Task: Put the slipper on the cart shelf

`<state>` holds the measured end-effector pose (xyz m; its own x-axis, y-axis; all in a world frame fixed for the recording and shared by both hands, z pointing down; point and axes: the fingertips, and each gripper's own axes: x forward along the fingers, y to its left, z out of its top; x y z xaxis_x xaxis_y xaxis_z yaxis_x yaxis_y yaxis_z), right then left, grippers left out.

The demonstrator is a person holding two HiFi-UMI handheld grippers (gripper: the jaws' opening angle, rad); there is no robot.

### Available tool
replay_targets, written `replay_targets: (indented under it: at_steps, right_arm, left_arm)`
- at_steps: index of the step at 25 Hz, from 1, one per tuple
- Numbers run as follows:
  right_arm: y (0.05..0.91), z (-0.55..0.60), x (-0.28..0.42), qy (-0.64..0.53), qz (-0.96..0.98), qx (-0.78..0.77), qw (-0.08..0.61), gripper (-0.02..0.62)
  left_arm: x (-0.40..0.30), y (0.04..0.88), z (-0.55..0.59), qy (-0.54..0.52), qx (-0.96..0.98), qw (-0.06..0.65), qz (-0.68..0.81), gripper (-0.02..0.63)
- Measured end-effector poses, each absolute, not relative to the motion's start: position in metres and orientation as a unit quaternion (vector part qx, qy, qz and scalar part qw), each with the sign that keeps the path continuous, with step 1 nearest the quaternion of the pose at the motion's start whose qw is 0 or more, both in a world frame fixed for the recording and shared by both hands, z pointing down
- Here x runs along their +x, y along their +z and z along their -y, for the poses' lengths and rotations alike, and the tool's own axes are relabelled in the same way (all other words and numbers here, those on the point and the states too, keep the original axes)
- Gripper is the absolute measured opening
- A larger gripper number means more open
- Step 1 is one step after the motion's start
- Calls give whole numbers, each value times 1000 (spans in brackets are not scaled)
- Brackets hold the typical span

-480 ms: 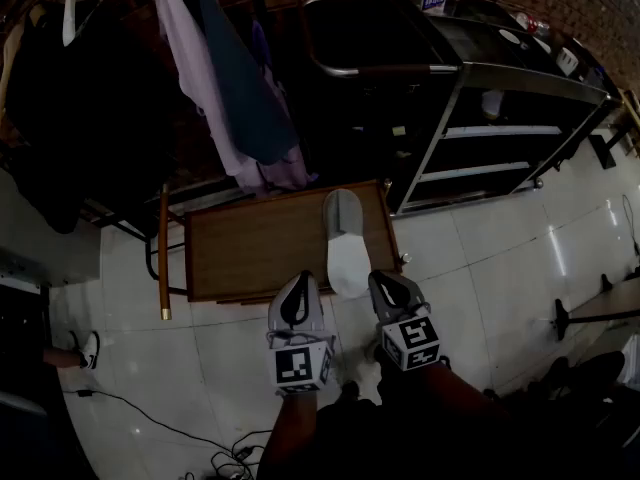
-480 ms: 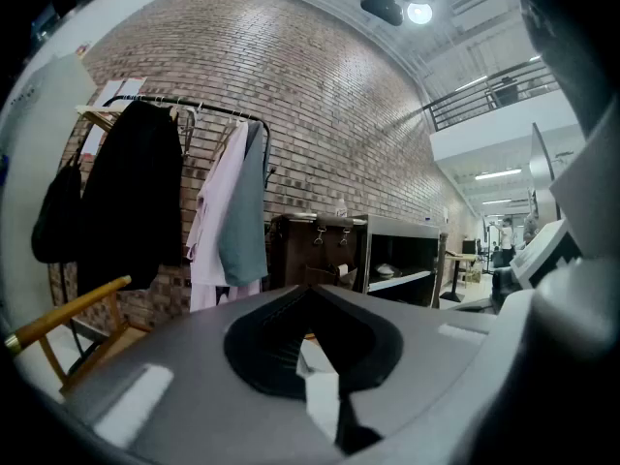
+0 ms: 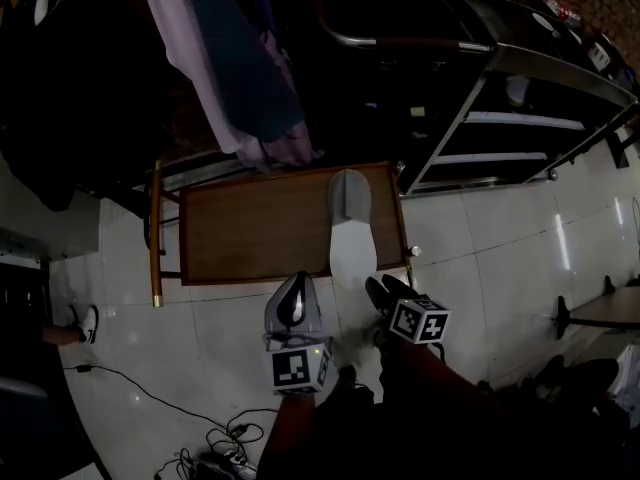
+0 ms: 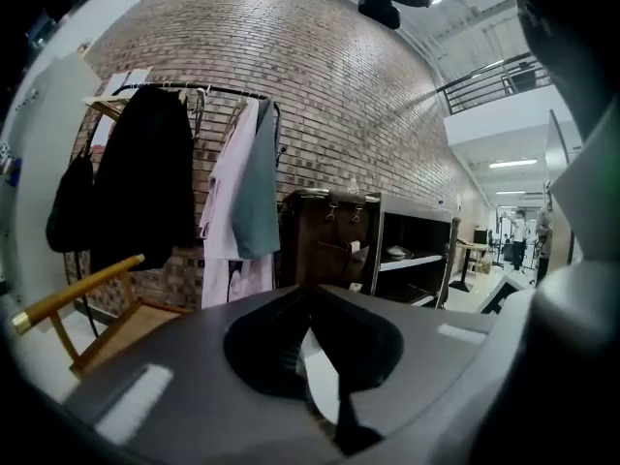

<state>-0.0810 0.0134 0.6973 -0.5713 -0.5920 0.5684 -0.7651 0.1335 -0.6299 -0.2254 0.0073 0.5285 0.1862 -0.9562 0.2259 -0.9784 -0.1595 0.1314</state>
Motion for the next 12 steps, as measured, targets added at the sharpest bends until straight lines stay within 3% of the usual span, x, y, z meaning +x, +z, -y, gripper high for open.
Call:
replay_targets:
  at_steps: [12]
  right_arm:
    - [767, -14, -103, 615, 655, 437, 46, 209]
  left_arm:
    - [-231, 545, -15, 70, 750, 134, 644, 15]
